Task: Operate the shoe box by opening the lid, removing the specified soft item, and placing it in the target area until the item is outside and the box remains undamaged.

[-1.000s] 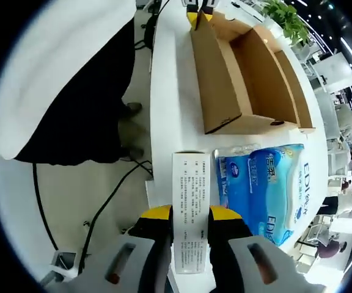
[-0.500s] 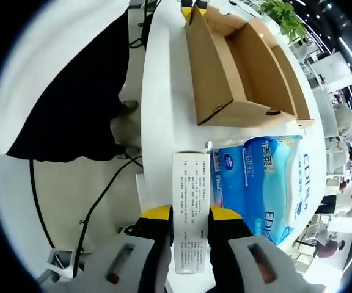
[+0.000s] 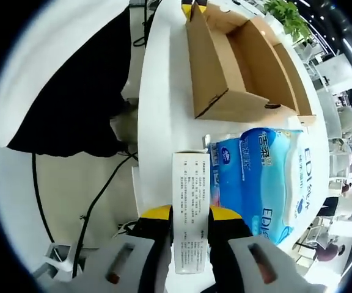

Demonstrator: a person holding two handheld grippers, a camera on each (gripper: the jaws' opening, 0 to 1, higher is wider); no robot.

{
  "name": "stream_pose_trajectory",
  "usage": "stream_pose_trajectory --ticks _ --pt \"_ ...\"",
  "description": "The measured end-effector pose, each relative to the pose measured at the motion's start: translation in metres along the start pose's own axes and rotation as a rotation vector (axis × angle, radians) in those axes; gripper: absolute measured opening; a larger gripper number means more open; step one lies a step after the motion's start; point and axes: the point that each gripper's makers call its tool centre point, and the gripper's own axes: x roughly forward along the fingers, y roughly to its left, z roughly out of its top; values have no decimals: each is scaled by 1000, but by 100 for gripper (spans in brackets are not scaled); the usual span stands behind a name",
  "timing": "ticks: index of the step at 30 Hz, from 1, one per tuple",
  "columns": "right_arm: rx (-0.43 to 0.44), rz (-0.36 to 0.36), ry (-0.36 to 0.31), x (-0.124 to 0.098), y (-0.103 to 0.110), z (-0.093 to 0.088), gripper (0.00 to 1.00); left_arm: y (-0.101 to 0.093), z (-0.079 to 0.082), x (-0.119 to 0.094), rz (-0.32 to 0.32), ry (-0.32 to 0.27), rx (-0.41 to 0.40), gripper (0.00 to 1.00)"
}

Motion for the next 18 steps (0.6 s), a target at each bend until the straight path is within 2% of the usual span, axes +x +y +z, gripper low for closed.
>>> stream_pose_trajectory --ticks 2,4,8,18 --pt "-4 5 0 1 -1 0 20 0 0 0 -1 3 -1 4" --pt "30 13 -23 2 -1 2 20 -1 0 0 -1 8 6 4" --pt "3 25 4 6 1 -7 20 0 -2 1 -2 9 7 4" --pt "16 44 -15 8 1 -11 20 2 -4 2 14 2 7 5"
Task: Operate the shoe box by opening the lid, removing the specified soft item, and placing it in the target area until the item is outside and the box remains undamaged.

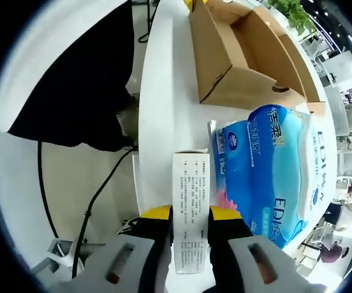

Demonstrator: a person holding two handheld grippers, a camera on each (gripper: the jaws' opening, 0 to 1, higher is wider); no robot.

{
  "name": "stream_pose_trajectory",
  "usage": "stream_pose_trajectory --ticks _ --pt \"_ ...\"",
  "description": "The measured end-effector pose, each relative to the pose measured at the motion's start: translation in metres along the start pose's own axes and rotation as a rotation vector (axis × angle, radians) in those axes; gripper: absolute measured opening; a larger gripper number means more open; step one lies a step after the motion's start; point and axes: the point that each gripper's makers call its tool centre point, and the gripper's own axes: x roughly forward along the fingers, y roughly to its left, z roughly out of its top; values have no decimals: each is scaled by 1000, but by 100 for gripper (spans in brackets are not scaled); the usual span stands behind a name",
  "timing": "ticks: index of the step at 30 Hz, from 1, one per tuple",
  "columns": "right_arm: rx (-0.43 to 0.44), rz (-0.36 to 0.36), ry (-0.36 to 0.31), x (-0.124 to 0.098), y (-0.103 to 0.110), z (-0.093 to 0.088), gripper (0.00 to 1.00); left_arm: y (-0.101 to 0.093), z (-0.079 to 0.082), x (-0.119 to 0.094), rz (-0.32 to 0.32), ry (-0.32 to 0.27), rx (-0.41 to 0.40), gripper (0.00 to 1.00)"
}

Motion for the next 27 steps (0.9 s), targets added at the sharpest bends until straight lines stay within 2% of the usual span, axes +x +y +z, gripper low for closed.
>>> stream_pose_trajectory --ticks 9,14,17,18,27 --pt "7 -4 -11 -2 -6 -1 20 0 1 -1 0 -1 -6 5" --pt "23 -2 -23 -1 -3 -1 20 0 2 -1 15 -9 -4 5" --pt "30 5 -33 0 1 -1 20 -1 4 -2 -7 -13 -6 4" --pt "28 11 -35 1 3 -1 20 -2 4 -2 -20 -5 16 4" --pt "32 44 -26 6 6 -1 20 0 2 -1 -30 1 -27 3"
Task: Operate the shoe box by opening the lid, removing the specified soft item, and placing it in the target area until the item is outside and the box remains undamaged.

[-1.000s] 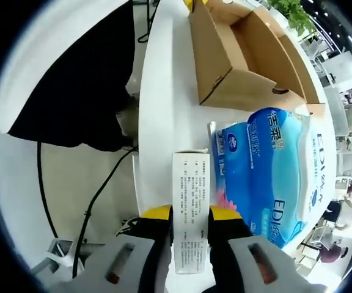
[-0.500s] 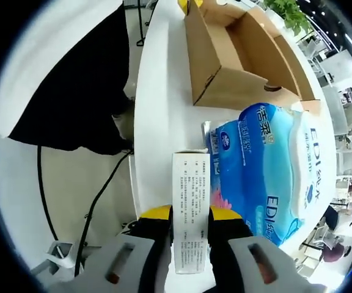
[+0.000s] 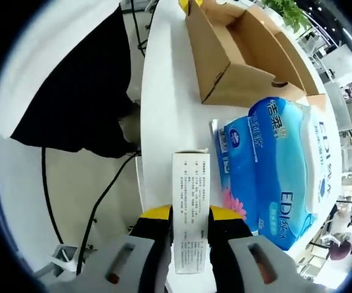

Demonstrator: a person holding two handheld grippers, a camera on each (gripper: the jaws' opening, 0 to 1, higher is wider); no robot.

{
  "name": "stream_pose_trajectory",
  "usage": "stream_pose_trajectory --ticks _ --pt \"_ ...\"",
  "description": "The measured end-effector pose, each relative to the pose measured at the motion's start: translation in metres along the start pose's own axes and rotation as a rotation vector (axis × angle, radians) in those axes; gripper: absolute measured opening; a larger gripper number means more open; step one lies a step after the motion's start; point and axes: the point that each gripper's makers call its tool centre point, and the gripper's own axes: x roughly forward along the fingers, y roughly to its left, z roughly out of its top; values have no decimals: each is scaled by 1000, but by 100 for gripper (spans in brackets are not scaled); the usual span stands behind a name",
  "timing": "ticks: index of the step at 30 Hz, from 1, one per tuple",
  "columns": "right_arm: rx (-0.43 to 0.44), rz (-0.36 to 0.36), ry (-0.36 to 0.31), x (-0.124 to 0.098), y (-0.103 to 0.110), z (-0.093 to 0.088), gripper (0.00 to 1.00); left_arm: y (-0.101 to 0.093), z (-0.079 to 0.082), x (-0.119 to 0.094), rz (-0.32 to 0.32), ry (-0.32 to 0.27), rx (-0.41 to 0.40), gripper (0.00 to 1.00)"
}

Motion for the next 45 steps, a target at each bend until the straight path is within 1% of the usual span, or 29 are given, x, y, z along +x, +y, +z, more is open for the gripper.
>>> stream_pose_trajectory --ticks 2,3,6,13,15,18,21,24,30,32,34,38,40,42,43,44,45 --pt "-19 8 4 2 1 0 20 0 0 0 -1 3 0 3" --pt "-14 21 7 3 3 -1 20 0 0 0 -2 2 3 3" --pt "-16 25 9 3 2 -3 20 0 -1 0 -7 -4 5 3" --pt "-28 10 15 6 -2 -2 20 1 -1 0 2 -18 9 3" --pt "-32 -12 15 7 -3 0 20 2 -2 1 -4 -13 4 3" --pt "-27 -5 16 5 -2 0 20 2 -3 1 -7 -18 5 3" --pt "-58 -10 42 4 -4 -4 20 1 -1 1 -5 -18 8 3" --pt "-52 -5 39 6 -5 -5 20 2 -2 1 -3 -17 9 3" --pt "-91 -17 35 5 -6 -4 20 1 -1 1 -1 -11 1 3" --pt "-91 -17 38 5 -6 -4 20 1 -1 1 -2 -11 -1 3" --pt "-71 -34 62 4 -7 -9 20 1 -1 1 -3 -7 -2 3" --pt "-81 -61 43 3 -3 -9 20 1 -1 0 -6 -8 -2 3" --pt "-94 -102 37 -2 -8 -8 22 1 -1 0 -4 -9 -3 3" --pt "-123 -108 13 -3 -7 -4 21 1 -1 0 0 -8 -3 3" --pt "-155 -115 -2 -1 -8 -1 20 1 -1 0 1 -9 -3 3" --pt "-168 -111 9 -2 -6 -2 20 1 -1 0 1 -8 -1 3" --pt "-149 -104 9 -2 -6 -2 20 1 -1 0 -1 -9 -1 3"
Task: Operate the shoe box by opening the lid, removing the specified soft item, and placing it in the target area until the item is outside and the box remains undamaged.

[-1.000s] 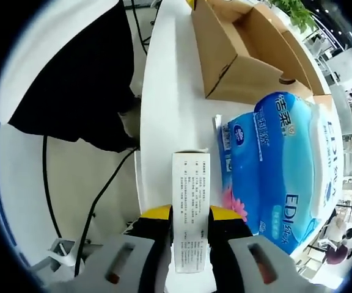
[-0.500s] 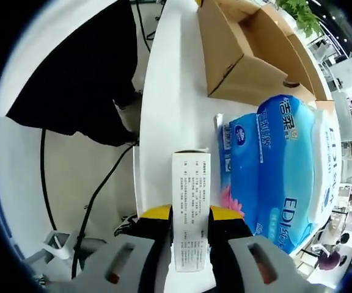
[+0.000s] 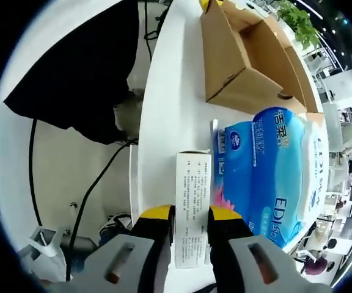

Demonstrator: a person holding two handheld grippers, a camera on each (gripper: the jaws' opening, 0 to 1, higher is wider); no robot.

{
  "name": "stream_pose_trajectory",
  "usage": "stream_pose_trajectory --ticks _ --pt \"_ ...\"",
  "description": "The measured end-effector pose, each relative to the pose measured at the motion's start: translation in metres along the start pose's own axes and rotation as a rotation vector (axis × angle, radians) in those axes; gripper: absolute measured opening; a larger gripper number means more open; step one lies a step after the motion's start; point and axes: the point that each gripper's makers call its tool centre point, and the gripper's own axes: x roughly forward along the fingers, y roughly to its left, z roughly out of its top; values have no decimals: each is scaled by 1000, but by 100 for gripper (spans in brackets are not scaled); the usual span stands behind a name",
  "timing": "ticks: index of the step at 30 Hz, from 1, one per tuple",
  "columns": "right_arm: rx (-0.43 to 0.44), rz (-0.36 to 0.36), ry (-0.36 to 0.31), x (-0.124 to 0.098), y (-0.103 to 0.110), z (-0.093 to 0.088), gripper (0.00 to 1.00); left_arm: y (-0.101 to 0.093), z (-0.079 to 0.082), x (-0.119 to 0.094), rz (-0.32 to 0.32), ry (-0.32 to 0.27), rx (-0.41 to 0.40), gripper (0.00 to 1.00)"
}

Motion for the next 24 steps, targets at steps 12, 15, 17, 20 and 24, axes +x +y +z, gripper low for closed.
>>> stream_pose_trajectory --ticks 12,15,17,20,24 --pt "-56 3 20 9 -21 19 21 0 -1 0 3 -4 3 3" --pt "-29 -19 27 7 -23 18 22 0 0 0 8 -5 2 3" --pt "-16 -42 25 3 -25 15 23 0 0 0 9 -4 2 3" --pt "3 -57 17 -1 -24 14 23 0 0 0 6 -5 3 3" --pt "6 -75 17 -2 -22 15 22 0 0 0 2 -6 5 3"
